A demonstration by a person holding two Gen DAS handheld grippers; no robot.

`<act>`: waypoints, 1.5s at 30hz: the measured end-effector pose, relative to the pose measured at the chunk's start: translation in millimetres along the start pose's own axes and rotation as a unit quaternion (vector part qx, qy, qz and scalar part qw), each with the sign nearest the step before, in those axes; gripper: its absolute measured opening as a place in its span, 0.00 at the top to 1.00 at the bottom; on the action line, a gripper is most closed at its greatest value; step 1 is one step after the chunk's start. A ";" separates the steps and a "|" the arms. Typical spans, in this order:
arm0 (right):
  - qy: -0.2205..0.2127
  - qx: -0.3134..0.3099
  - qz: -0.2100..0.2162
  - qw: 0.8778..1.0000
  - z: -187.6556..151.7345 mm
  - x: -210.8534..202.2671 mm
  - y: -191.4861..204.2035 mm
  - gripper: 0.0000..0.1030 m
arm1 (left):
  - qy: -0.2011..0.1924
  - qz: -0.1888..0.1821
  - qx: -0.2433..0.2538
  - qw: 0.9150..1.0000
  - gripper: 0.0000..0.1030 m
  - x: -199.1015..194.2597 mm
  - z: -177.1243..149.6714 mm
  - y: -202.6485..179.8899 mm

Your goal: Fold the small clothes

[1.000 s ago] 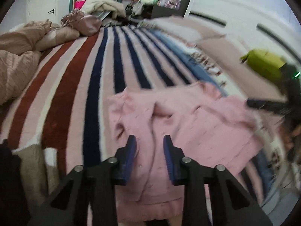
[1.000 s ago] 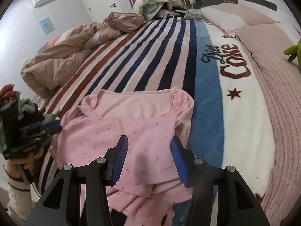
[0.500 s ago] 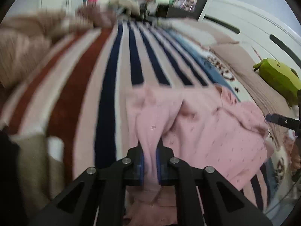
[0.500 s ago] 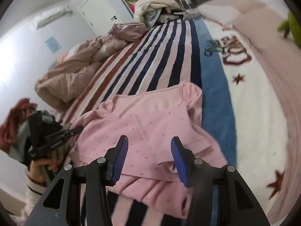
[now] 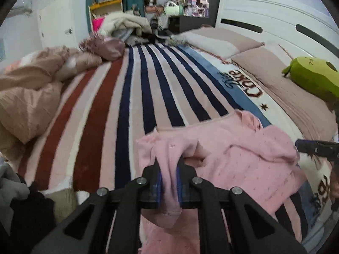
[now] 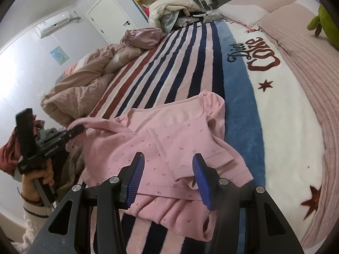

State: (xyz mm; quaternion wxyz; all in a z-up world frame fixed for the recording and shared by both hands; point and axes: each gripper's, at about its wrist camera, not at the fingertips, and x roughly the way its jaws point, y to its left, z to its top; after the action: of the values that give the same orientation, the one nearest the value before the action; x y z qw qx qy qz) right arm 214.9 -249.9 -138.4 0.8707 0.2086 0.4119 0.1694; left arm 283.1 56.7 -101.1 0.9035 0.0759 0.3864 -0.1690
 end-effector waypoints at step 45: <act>0.047 -0.375 -0.195 0.905 -53.2 35.0 68.8 0.22 | 0.057 -0.085 0.087 0.991 0.20 4.4 -76.9 -27.5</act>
State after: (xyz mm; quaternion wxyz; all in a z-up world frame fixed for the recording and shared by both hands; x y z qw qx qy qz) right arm 185.6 -162.8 -156.9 0.8800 -0.2263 0.3907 0.1476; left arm 224.2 50.6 -157.4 0.8524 0.1302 0.4261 -0.2738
